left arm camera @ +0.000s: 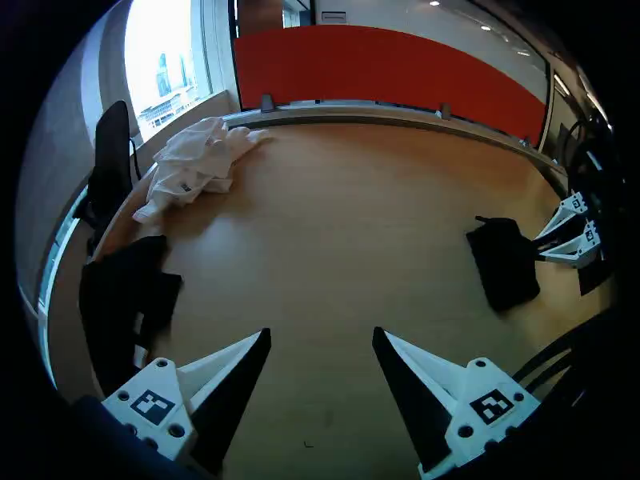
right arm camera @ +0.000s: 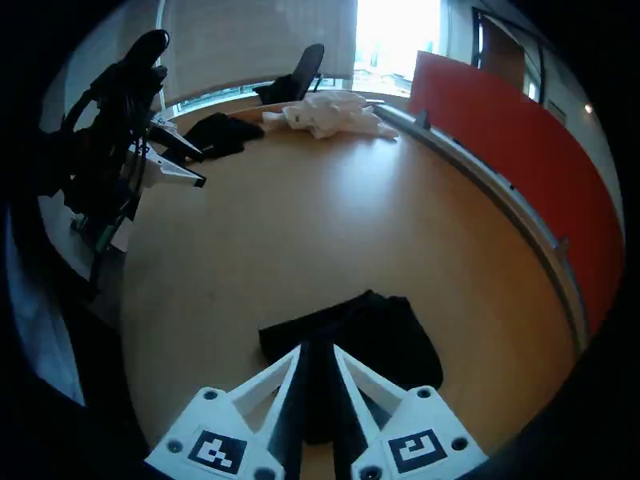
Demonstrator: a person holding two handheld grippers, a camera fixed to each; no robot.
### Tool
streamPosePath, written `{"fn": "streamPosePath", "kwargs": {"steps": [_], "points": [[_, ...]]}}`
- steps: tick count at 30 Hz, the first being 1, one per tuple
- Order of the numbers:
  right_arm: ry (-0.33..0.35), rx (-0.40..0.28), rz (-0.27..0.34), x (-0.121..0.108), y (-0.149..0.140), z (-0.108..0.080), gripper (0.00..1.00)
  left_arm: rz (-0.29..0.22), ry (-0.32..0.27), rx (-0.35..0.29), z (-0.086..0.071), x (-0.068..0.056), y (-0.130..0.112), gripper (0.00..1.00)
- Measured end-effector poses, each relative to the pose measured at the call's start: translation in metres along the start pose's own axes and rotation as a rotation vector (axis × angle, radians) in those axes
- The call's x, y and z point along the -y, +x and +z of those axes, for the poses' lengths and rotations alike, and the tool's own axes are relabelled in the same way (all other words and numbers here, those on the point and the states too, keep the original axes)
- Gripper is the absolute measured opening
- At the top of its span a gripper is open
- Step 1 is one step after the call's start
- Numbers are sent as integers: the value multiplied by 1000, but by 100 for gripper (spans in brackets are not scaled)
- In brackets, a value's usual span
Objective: Fold towel
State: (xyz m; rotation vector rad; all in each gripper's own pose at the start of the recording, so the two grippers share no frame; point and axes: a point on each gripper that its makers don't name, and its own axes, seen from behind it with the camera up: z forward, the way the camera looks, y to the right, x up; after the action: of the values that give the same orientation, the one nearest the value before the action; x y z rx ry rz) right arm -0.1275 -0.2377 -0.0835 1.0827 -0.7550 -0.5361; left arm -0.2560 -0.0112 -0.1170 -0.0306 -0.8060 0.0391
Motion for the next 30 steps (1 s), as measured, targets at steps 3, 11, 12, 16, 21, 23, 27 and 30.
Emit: {"fn": "streamPosePath", "kwargs": {"steps": [3,11,12,16,21,23,27,30], "points": [[-8,3,3,-2,-2,0,52,1,-2,0,1,-1,1,94],[-28,-5,41,-8,-6,-2,80,9,-3,1,3,-3,3,94],[-31,-5,47,-9,-7,-2,80,9,-3,1,3,-3,3,94],[-40,-1,59,-11,-14,-3,80,11,-2,0,3,-4,4,94],[-53,14,71,-13,-27,-4,80,14,-4,-1,4,-5,6,94],[-57,20,77,-14,-33,-5,80,15,-4,-1,4,-6,6,94],[-66,35,90,-14,-46,-7,80,18,-5,-2,5,-7,7,94],[-74,47,96,-14,-55,-9,80,19,-6,-3,5,-8,7,94]]}}
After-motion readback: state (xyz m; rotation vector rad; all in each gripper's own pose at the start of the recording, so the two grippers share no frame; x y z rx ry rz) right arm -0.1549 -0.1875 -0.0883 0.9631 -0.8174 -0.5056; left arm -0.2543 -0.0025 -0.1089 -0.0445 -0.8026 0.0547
